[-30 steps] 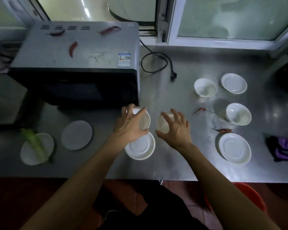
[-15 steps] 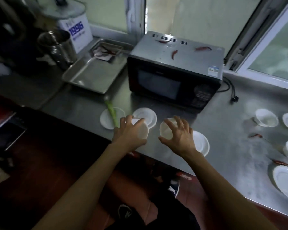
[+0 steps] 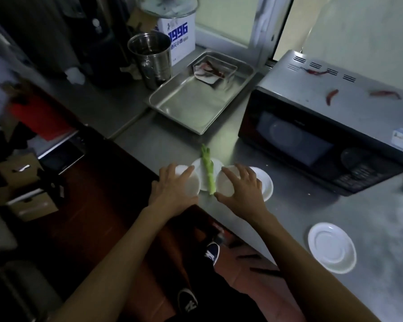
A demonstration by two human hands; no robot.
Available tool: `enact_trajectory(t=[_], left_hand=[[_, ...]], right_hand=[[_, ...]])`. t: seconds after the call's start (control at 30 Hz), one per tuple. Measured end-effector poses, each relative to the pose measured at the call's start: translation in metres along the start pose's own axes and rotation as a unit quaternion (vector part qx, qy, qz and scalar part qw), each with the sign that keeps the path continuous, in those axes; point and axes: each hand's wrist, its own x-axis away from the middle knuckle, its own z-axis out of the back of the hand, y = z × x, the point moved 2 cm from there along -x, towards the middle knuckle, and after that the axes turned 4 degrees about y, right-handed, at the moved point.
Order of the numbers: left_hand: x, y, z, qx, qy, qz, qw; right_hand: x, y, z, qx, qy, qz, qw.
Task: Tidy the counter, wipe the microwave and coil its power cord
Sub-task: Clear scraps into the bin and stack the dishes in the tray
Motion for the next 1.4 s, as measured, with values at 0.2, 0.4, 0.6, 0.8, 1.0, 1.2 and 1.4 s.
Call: enact_trajectory(t=[0.2,0.4,0.6,0.8,1.0,1.2,1.4], left_hand=[[-0.08,-0.016,0.012,-0.008,-0.007,0.0,1.0],[-0.151,-0.02,0.029,-0.006,0.005,-0.003,1.0],[-0.207,-0.019,0.046,-0.008,0.017,-0.011,1.0],[-0.273,-0.034,0.052,0.004,0.009,-0.038,0.999],[-0.355,-0.062,0.055,-0.004,-0.017,-0.087,0.996],[-0.438,-0.092,0.054,0.005,-0.06,-0.129,0.99],[-0.486,-0.103,0.052,0.019,-0.087,-0.167,0.982]], right_hand=[[-0.083,-0.004,-0.011,-0.04,-0.008,-0.008,0.999],[-0.145,-0.011,-0.003,-0.047,-0.002,0.001,0.999],[-0.198,-0.01,0.004,-0.052,0.017,0.008,0.998],[-0.256,-0.015,0.0,-0.036,0.03,-0.01,0.999],[-0.318,-0.031,-0.021,0.002,0.016,-0.056,0.998],[-0.378,-0.05,-0.044,0.011,0.002,-0.124,0.992],[-0.423,-0.051,-0.064,0.02,-0.019,-0.174,0.984]])
